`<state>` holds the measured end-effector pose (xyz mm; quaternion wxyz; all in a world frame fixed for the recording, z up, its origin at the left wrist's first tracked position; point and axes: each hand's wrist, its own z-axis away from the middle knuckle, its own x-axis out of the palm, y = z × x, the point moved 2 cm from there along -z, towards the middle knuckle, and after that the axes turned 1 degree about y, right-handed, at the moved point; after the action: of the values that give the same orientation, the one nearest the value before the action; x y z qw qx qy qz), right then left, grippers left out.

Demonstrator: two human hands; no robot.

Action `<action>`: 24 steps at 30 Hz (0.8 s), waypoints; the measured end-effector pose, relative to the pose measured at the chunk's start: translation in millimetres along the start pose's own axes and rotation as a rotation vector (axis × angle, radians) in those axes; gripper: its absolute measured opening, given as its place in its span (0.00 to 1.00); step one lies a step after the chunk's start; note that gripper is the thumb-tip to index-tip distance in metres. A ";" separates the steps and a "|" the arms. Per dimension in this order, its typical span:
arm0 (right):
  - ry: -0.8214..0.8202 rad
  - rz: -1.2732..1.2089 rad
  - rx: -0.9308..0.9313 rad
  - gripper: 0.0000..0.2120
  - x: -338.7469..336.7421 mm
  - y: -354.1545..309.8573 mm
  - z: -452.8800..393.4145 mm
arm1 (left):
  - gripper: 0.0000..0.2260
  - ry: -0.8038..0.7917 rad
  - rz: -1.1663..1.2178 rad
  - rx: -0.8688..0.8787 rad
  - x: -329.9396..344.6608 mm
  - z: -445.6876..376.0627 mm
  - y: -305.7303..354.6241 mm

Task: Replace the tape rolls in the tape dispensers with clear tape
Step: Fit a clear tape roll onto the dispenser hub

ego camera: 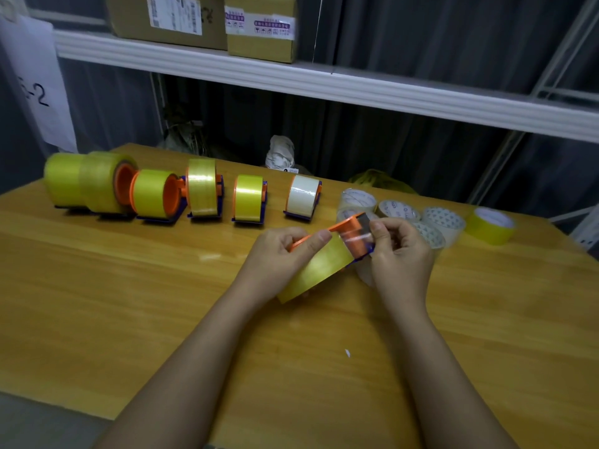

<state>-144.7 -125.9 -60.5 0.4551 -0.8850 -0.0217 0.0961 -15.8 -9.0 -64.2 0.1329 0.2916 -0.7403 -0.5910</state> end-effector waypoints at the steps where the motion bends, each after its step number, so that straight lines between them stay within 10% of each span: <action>1: 0.005 0.003 0.008 0.09 -0.8 0.7 -1.1 | 0.30 -0.012 0.001 -0.002 0.5 0.4 1.4; 24: 0.042 -0.096 0.232 0.10 -8.8 10.0 -12.9 | 0.08 0.060 -0.115 0.014 1.8 4.5 5.2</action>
<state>-151.4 -143.2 -60.0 0.5590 -0.8260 -0.0434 0.0576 -21.1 -5.8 -60.7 0.1190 0.3522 -0.7222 -0.5833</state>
